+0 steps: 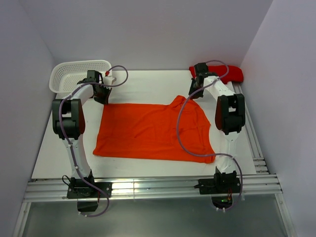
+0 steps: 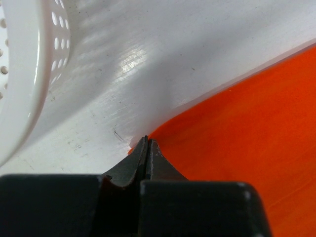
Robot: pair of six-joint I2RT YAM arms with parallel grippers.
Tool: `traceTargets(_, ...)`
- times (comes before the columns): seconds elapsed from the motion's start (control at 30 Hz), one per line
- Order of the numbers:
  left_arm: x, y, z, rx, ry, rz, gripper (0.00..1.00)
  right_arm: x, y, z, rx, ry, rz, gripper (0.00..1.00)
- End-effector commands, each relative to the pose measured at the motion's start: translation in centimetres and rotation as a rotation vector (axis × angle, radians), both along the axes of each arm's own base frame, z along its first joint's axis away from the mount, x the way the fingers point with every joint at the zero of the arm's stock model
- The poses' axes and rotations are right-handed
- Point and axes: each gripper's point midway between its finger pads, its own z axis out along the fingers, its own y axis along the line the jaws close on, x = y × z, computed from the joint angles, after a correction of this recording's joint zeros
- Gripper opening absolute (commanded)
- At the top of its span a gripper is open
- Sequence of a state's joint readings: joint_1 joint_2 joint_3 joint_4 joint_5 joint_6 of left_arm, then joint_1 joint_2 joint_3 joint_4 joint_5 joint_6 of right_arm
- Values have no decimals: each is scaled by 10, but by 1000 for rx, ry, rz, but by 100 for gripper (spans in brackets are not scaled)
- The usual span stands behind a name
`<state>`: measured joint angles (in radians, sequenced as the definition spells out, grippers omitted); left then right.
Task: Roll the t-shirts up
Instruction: Fold the tshirt
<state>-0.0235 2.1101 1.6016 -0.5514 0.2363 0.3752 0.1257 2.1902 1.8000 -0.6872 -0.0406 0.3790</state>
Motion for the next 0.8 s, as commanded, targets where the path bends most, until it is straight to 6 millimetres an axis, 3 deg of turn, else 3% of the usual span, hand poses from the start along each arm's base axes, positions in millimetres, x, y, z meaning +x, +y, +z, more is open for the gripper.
traceTargets(0.0,7,-2,38,0,-75,3,0,8,-8,55,-1,-149,-33,0)
traceTargets(0.17,2,-1,50,5,-97,0,0,4,-10,71,6,-187,-33,1)
traceTargets(0.3,1,-3,49,1,-82,-1,0,8,-11,55,-3,-145,-27,33)
traceTargets(0.37,2,-2,46,2,-77,0,0,13,-10,41,-4,-117,-15,38)
traceTargets(0.57,2,-3,39,8,-62,2,0,22,-2,17,27,-94,13,40)
traceTargets(0.77,3,-5,38,8,-60,-1,0,28,5,10,60,-85,24,41)
